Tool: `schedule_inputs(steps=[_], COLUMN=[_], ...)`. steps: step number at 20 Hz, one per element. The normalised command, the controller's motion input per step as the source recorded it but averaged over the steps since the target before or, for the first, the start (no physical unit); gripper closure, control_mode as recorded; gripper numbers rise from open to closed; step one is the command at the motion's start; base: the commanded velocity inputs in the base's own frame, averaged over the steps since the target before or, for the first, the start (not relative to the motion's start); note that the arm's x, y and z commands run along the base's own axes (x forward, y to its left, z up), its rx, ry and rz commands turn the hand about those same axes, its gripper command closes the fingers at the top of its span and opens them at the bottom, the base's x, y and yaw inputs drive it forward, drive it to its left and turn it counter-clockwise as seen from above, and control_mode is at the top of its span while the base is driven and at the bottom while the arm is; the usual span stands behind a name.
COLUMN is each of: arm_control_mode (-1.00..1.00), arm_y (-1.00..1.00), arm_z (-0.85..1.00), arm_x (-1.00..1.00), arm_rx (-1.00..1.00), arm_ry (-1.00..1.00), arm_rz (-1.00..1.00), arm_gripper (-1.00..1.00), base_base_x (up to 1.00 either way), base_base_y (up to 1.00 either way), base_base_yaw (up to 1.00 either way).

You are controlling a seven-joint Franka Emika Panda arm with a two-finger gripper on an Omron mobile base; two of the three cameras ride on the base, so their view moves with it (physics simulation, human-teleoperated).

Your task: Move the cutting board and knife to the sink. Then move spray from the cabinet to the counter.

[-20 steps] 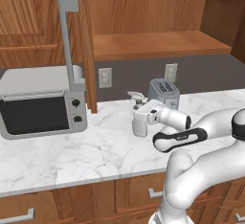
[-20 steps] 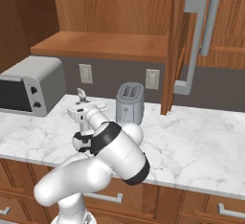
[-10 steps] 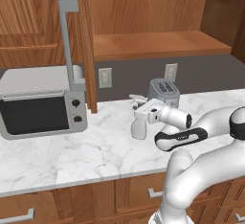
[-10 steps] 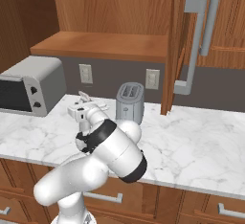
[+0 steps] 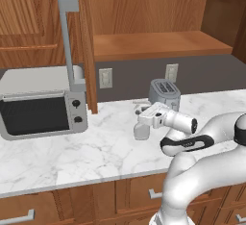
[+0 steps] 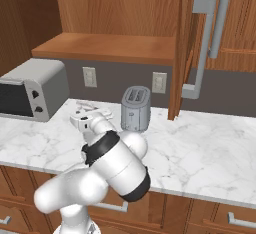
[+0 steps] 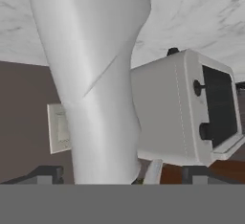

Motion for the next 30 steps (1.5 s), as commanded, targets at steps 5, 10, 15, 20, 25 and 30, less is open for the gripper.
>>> schedule_inputs(steps=[5,10,15,20,25,30], arm_control_mode=[-1.0,-1.0,-1.0,-1.0,-1.0,-1.0], arm_y=[-0.03,-0.04,0.0,0.0,0.0,0.0], arm_z=[0.0,0.0,-0.19,-0.32,-0.31,0.05], arm_x=[-0.04,0.26,0.12,0.04,0.0,0.0], arm_rx=[0.0,0.0,0.0,0.01,0.03,0.08], arm_ry=[0.0,0.0,0.0,0.0,-0.01,-0.12], arm_rz=[0.0,0.0,0.0,0.0,0.0,0.0], arm_gripper=[-1.0,-1.0,-1.0,-1.0,-1.0,-1.0], base_base_x=[0.0,0.0,0.0,0.0,0.0,0.0], base_base_y=[0.0,0.0,0.0,0.0,0.0,0.0], base_base_yaw=[0.0,0.0,0.0,0.0,0.0,0.0])
